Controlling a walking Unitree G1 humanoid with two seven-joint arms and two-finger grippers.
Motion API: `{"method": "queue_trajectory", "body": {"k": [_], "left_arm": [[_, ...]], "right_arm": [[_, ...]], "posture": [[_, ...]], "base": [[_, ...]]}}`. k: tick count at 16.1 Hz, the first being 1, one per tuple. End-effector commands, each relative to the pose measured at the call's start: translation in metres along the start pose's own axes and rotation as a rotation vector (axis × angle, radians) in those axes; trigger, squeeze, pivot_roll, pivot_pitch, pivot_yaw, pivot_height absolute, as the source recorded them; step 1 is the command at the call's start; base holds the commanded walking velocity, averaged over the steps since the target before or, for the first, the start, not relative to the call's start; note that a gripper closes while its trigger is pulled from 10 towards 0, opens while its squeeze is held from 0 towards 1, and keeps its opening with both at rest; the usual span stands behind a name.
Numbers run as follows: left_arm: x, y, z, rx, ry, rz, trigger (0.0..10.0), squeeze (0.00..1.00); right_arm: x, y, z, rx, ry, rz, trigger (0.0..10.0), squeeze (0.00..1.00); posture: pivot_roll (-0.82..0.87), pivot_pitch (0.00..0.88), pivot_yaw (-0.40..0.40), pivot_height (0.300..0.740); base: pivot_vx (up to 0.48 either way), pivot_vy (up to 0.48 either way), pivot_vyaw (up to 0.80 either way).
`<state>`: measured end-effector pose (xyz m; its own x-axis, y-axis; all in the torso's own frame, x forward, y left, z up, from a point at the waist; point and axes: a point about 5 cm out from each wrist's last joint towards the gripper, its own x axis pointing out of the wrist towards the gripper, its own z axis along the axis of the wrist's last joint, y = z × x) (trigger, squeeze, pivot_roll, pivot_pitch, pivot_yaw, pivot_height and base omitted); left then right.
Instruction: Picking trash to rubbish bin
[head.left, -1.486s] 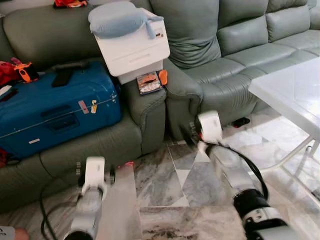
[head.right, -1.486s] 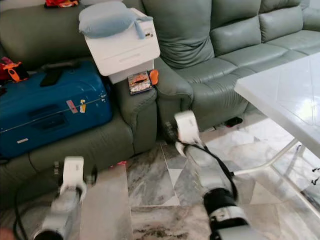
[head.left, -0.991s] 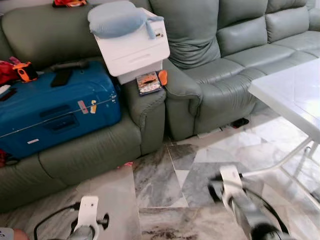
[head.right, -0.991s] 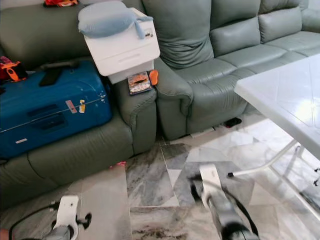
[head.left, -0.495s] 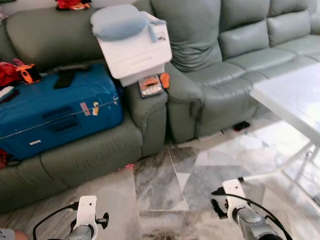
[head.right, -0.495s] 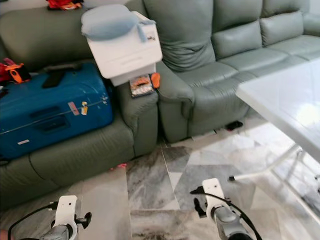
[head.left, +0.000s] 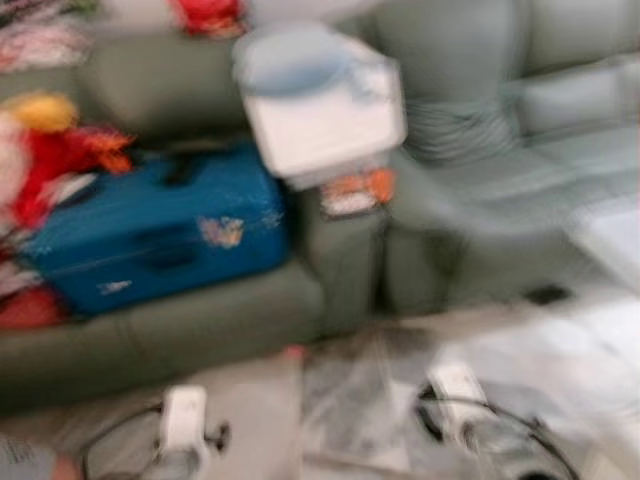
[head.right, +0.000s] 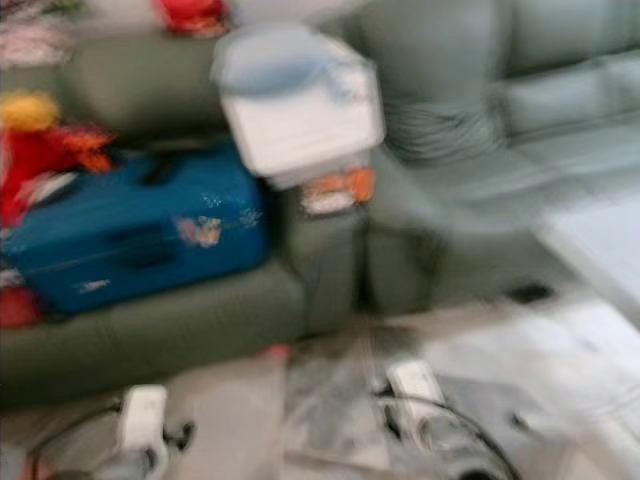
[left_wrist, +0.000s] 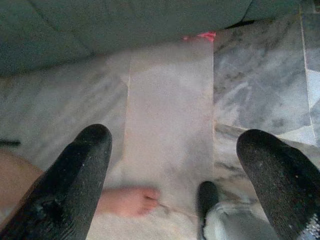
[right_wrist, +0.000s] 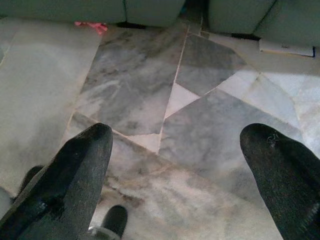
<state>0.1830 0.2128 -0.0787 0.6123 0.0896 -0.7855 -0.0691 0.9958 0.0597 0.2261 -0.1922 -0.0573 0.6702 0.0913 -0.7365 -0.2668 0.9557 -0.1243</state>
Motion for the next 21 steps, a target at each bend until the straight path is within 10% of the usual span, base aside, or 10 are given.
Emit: {"method": "queue_trajectory", "body": {"k": [1,21], "left_arm": [[-0.0006,0.0137,0.0039,0.017,-0.004,0.041,10.0,0.00],[-0.0018,0.0179,-0.0016,0.055,0.029,0.075,10.0,0.00]], "right_arm": [[0.0042,0.0126,0.0119,-0.006,-0.034,0.038,10.0,0.00],[0.0047,0.0153,0.0148,-0.044,-0.048,0.065,10.0,0.00]], "posture": [[0.00,0.016,0.049,0.740],[0.00,0.018,0.044,0.740]], "base": [[0.412,0.000,0.00],[0.186,0.000,0.16]]}}
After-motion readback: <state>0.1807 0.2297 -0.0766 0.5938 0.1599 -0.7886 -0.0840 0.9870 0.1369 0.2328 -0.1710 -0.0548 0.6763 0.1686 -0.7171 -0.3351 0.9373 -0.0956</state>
